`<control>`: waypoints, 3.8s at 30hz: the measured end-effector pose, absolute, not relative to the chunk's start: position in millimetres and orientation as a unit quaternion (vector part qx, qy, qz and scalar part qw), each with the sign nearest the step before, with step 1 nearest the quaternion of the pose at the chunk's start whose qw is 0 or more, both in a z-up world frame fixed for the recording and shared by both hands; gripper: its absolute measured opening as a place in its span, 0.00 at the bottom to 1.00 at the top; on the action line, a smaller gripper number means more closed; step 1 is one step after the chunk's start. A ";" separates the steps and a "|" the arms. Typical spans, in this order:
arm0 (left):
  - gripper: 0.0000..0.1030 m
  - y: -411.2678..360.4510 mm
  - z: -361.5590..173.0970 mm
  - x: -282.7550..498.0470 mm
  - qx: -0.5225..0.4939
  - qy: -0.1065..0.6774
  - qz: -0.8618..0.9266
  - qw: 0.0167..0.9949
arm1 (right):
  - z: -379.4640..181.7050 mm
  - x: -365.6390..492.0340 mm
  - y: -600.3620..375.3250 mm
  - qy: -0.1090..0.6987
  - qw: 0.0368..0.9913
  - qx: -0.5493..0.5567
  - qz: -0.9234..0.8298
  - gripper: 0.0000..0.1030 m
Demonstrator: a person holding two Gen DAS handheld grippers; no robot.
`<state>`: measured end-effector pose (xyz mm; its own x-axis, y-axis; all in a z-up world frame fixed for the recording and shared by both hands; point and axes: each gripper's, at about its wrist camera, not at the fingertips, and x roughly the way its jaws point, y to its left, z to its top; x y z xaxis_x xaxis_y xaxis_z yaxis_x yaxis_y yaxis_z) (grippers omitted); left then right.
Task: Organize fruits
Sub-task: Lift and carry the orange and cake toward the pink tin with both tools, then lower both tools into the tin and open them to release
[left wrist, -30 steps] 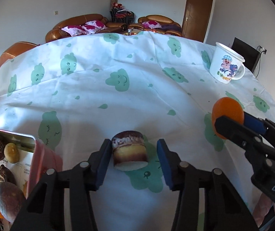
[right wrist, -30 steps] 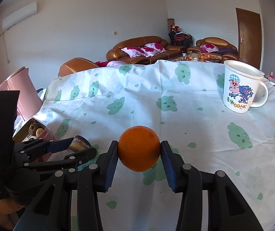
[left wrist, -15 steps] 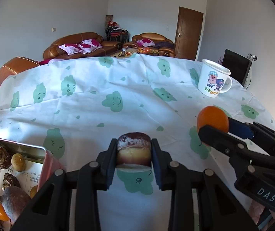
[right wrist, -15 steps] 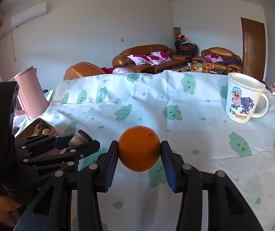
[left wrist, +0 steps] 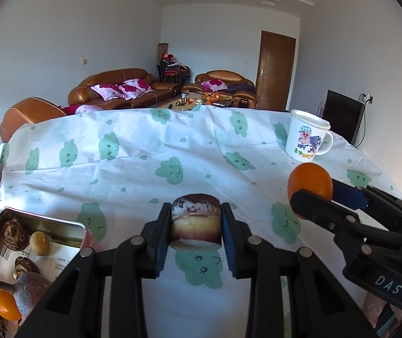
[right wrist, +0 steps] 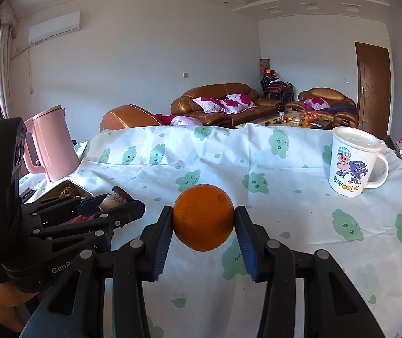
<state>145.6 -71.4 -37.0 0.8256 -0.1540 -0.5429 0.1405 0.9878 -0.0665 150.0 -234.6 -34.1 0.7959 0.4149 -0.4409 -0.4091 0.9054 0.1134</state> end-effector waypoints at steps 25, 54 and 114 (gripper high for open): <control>0.34 -78.5 -25.0 117.0 0.022 0.209 -0.055 0.976 | -24.6 122.5 -236.6 0.156 0.963 -0.008 0.221 0.45; 0.34 -77.0 -19.1 87.6 0.024 0.174 -0.052 0.983 | -21.7 98.5 -237.9 0.136 0.966 -0.010 0.219 0.45; 0.34 111.0 -31.0 10.5 -0.068 0.236 0.067 0.967 | -25.7 44.2 -44.7 0.186 0.889 -0.084 0.409 0.45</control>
<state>10.5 111.0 -31.0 0.8797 0.0972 -0.4654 -0.1615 0.9818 -0.1003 44.2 -44.7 -25.7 0.5959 0.6962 -0.4003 -0.7587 0.6515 0.0035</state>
